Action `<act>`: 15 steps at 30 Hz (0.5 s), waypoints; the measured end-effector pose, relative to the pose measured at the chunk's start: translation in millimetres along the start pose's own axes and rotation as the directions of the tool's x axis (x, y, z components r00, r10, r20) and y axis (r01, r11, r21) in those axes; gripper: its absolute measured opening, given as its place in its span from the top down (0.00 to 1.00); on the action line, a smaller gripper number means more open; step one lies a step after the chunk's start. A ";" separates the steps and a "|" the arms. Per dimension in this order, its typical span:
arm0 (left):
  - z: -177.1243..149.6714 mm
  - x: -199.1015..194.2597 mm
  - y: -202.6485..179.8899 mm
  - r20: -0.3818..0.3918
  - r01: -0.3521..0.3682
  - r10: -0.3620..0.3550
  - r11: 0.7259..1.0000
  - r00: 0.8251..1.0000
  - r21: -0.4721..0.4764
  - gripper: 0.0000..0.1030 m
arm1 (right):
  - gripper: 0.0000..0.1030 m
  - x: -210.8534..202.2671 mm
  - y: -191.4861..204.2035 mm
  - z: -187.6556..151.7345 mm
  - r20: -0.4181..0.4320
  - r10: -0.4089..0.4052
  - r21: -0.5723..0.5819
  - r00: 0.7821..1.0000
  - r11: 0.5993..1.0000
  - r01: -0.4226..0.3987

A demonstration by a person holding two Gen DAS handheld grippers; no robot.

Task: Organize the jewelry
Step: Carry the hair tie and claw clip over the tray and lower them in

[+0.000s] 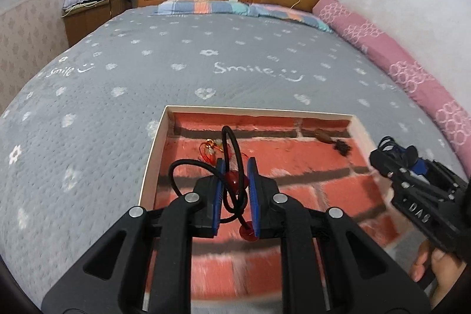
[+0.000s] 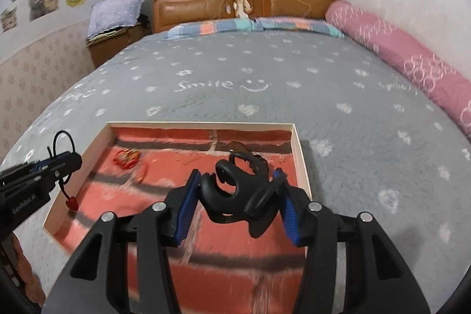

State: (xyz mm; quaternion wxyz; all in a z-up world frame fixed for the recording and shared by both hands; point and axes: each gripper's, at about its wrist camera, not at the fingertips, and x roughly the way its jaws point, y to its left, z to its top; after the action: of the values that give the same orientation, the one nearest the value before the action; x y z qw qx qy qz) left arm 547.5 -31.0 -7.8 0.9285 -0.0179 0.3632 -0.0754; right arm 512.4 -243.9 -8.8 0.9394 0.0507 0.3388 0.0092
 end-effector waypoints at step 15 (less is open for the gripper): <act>12.0 73.0 8.6 -0.142 -0.056 0.059 0.998 0.988 0.028 0.86 | 0.51 75.1 -16.5 6.2 -0.179 -0.088 0.021 0.980 0.995 0.094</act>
State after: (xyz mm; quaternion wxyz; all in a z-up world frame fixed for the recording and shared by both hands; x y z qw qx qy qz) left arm 609.7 -33.9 -48.8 0.9020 0.0094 0.4283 -0.0539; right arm 573.9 -257.1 -53.5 0.9040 0.0479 0.4234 -0.0343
